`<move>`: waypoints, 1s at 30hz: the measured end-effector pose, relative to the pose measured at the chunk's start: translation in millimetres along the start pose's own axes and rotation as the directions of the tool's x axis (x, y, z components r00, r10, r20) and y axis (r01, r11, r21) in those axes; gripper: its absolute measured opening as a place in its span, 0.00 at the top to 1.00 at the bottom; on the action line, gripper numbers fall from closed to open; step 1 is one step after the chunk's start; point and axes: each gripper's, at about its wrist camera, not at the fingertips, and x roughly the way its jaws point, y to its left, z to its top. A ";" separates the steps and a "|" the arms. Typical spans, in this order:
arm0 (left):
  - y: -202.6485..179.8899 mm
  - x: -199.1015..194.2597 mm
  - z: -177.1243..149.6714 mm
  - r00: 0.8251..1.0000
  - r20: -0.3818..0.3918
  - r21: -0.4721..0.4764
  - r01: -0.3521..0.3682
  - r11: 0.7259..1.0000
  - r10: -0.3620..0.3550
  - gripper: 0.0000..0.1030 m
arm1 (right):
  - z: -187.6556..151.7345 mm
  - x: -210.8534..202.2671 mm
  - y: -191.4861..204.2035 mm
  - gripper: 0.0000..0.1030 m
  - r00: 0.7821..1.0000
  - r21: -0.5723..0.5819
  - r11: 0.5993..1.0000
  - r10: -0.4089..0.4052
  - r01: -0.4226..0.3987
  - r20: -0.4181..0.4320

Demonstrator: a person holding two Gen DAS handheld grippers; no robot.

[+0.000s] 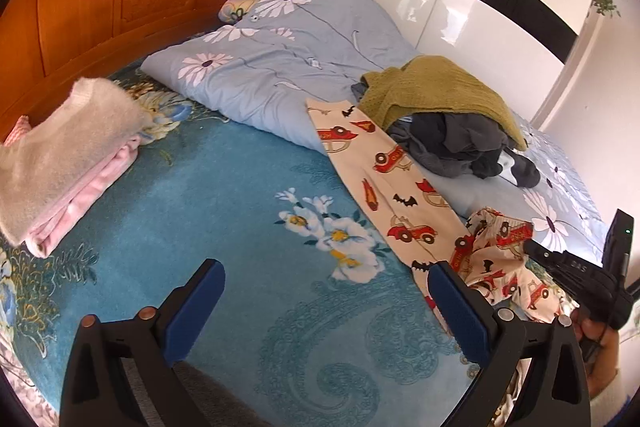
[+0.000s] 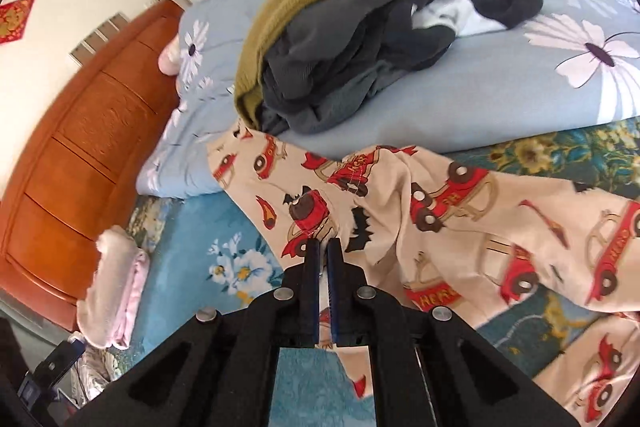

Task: Fold clothes
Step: 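Lay the pajama pants on the rug with the right gripper and release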

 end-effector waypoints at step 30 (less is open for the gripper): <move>-79.5 43.6 -43.8 0.946 -0.248 0.027 0.223 0.974 -0.210 0.00 | -103.1 -20.9 -19.9 0.97 0.953 0.116 0.970 0.235 -0.215 -0.191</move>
